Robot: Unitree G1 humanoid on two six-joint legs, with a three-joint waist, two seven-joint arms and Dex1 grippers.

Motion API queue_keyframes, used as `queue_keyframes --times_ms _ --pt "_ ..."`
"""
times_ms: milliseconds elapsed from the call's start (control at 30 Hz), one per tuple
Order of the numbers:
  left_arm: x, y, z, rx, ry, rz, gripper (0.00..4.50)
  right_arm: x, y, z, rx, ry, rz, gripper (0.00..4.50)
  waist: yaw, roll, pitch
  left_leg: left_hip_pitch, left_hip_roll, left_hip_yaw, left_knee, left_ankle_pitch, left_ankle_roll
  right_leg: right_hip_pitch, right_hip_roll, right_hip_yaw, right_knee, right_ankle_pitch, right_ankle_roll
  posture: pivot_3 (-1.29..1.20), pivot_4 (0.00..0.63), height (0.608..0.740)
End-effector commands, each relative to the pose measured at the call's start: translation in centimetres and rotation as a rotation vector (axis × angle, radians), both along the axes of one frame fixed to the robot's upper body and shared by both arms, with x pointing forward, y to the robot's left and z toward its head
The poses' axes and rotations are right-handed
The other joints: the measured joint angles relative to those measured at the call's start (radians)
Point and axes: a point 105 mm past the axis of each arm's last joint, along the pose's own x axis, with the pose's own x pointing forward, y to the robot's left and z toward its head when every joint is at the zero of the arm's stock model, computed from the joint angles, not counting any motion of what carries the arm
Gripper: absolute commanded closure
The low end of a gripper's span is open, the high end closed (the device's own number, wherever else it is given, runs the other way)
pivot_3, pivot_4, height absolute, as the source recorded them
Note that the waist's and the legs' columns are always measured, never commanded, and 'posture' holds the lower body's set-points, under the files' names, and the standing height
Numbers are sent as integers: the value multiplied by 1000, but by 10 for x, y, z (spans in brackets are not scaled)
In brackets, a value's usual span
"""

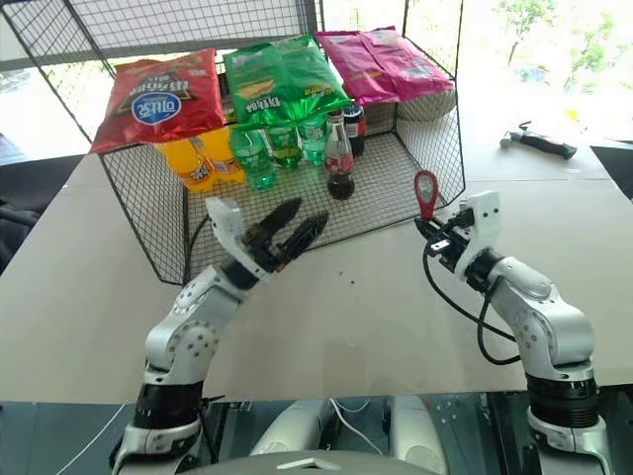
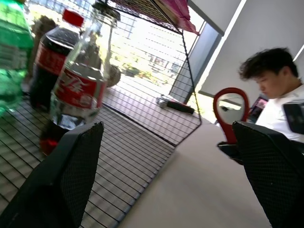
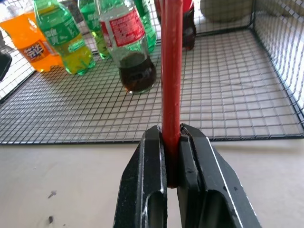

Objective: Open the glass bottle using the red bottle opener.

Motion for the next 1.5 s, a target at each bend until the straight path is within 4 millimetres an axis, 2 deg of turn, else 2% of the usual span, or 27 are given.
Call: queue_keyframes --times_ms 33,200,533,767,1200,1300,1500 --pt "15 4 12 99 -130 117 44 0 3 15 -5 -86 -11 4500 -3 0 0 0 0 0 0 0 0 0 0 -1 0 0 0 0 150 735" --pt "32 0 14 184 -209 188 44 -1 8 18 -8 -104 -7 4500 -6 0 0 -1 0 0 0 0 0 0 0 -2 -1 0 0 0 150 735" --pt "72 -11 22 192 -249 279 44 -5 15 21 -24 -129 3 4500 -7 0 0 -1 0 0 1 0 0 -1 0 -3 0 0 1 0 150 735" --pt "86 -25 24 177 -253 237 44 -6 16 23 -26 -136 -5 4500 -8 0 0 -2 0 0 1 0 0 -2 0 -3 0 0 1 0 150 735" --pt "112 -36 22 204 -166 195 44 -6 17 24 -25 -144 -13 4500 -9 0 0 -3 -1 0 1 0 1 -3 0 -3 1 0 1 0 150 735" --pt "118 -33 27 216 -151 210 44 -5 16 24 -26 -147 -20 4500 -10 0 0 -3 -1 0 1 0 1 -3 0 -3 1 0 1 0 150 735" --pt "127 -37 22 278 -82 208 44 -3 16 24 -22 -149 -27 4500 -10 0 0 -3 -1 0 1 0 1 -3 0 -3 2 0 1 0 150 735"
